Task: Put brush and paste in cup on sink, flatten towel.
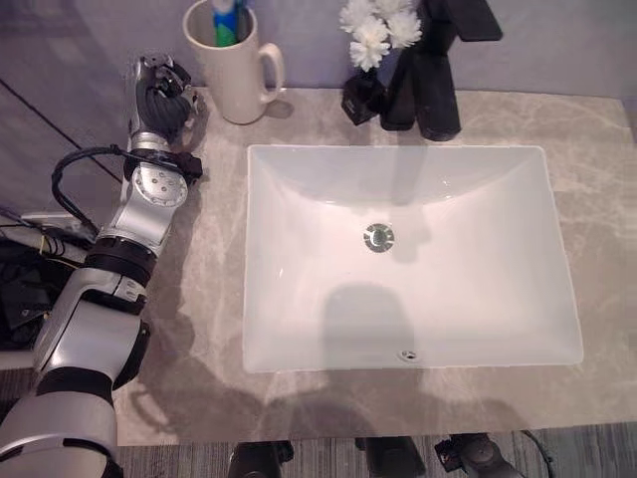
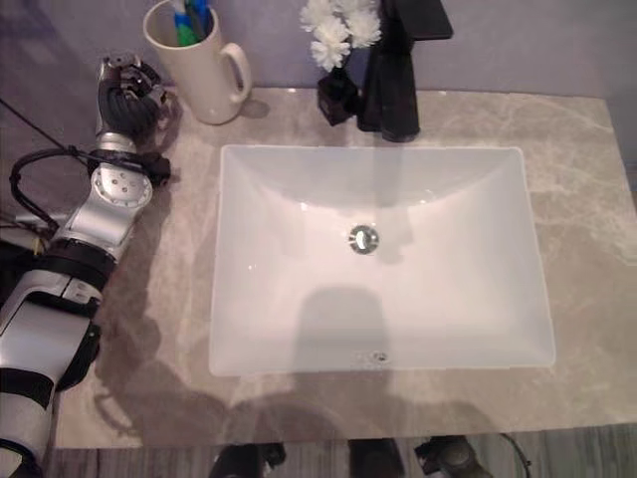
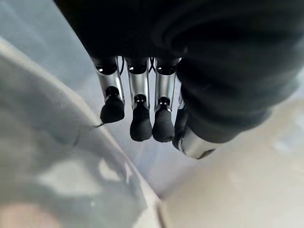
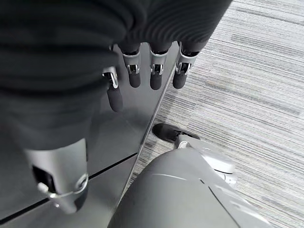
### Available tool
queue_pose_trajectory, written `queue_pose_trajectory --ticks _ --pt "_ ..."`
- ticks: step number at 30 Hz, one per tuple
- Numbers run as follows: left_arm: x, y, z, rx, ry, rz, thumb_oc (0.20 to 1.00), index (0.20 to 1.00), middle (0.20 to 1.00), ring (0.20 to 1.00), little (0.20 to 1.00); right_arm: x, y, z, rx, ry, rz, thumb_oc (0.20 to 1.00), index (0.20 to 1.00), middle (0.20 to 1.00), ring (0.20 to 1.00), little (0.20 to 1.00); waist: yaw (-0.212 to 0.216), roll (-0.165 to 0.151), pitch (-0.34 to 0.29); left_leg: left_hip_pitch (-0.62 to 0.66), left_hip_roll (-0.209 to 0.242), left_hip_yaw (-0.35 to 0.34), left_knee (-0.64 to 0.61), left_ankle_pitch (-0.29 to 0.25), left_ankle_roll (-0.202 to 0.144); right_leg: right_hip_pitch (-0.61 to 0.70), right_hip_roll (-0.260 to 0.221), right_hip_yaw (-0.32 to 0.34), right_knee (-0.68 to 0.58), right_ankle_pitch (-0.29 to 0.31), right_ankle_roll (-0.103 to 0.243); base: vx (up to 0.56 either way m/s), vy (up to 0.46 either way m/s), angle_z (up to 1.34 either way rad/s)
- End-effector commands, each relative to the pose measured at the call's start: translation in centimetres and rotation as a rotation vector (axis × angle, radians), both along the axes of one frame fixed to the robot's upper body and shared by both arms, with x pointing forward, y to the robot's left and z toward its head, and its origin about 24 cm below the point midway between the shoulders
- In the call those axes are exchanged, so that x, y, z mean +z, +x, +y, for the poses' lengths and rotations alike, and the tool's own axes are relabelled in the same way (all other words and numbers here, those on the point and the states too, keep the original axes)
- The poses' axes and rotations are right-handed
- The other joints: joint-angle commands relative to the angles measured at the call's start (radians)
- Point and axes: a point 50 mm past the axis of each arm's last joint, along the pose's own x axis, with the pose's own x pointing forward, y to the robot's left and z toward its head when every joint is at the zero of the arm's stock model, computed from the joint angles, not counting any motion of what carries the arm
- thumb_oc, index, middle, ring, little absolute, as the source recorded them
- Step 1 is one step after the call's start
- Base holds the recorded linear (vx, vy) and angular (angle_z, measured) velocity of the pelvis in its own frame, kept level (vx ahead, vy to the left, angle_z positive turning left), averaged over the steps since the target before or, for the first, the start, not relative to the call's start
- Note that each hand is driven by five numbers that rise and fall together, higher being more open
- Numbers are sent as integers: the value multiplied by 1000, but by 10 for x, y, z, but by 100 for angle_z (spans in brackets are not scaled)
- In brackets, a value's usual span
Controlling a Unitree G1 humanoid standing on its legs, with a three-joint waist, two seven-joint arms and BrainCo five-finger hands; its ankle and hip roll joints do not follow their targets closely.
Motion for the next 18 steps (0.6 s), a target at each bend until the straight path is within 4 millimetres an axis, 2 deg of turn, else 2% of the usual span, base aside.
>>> queue_pose_trajectory --ticks 1,4,18 --pt "18 -4 6 37 -8 -104 200 200 200 200 200 14 10 -12 12 -37 -93 1000 1000 1000 1000 1000 9 46 -10 -1 27 -53 25 35 -21 39 25 -3 123 -83 20 4 -13 -8" --pt "12 -3 6 34 -33 -86 200 200 200 200 200 15 10 -14 7 -39 -98 1000 1000 1000 1000 1000 6 48 -10 1 24 -49 24 36 -22 38 28 -3 120 -83 20 -10 -8 -5" --pt "13 3 -4 10 -22 -58 200 200 200 200 200 16 8 -18 -17 -36 -104 1000 1000 1000 1000 1000 -8 43 2 -16 29 -32 31 33 -21 7 36 21 117 -66 19 -8 -5 -3"
